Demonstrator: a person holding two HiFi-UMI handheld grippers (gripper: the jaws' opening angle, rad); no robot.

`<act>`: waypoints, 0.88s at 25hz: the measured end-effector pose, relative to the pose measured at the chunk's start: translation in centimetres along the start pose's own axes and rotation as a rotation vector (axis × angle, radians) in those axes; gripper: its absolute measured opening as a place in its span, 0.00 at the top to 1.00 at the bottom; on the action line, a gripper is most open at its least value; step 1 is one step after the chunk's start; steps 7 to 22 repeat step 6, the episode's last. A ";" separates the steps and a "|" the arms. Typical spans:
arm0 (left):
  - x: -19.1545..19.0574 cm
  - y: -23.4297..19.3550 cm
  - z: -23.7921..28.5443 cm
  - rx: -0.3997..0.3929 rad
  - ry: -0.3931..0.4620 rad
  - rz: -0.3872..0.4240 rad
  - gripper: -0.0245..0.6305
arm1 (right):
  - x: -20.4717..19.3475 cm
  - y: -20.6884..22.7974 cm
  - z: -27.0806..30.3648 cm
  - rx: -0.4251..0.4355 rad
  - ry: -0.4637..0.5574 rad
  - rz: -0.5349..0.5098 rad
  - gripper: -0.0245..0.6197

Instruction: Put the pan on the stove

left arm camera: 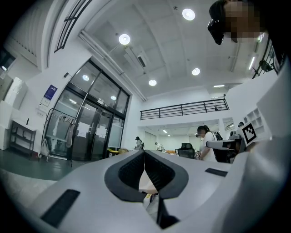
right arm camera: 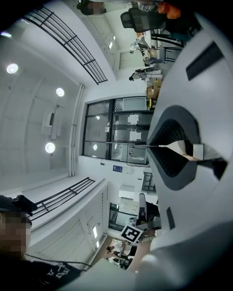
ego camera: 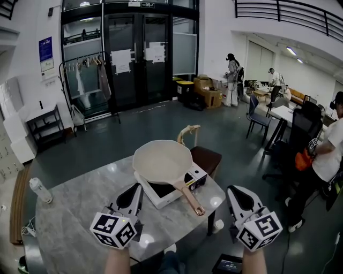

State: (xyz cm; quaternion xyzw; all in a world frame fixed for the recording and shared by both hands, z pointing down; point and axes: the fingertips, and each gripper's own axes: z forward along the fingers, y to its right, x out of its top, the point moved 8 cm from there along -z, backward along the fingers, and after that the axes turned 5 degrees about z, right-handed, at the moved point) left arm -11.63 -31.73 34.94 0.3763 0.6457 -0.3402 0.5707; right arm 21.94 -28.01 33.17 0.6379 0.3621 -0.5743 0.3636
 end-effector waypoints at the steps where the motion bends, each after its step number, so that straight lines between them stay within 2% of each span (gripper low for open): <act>1: -0.1 0.1 0.0 -0.001 -0.002 -0.001 0.94 | 0.0 0.0 0.0 0.003 0.001 0.010 0.91; 6: 0.2 -0.1 0.2 -0.012 0.000 0.009 0.94 | 0.3 -0.6 0.6 0.027 0.006 0.028 0.91; 22: 0.2 -0.1 0.2 -0.012 0.000 0.009 0.94 | 0.3 -0.6 0.6 0.027 0.006 0.028 0.91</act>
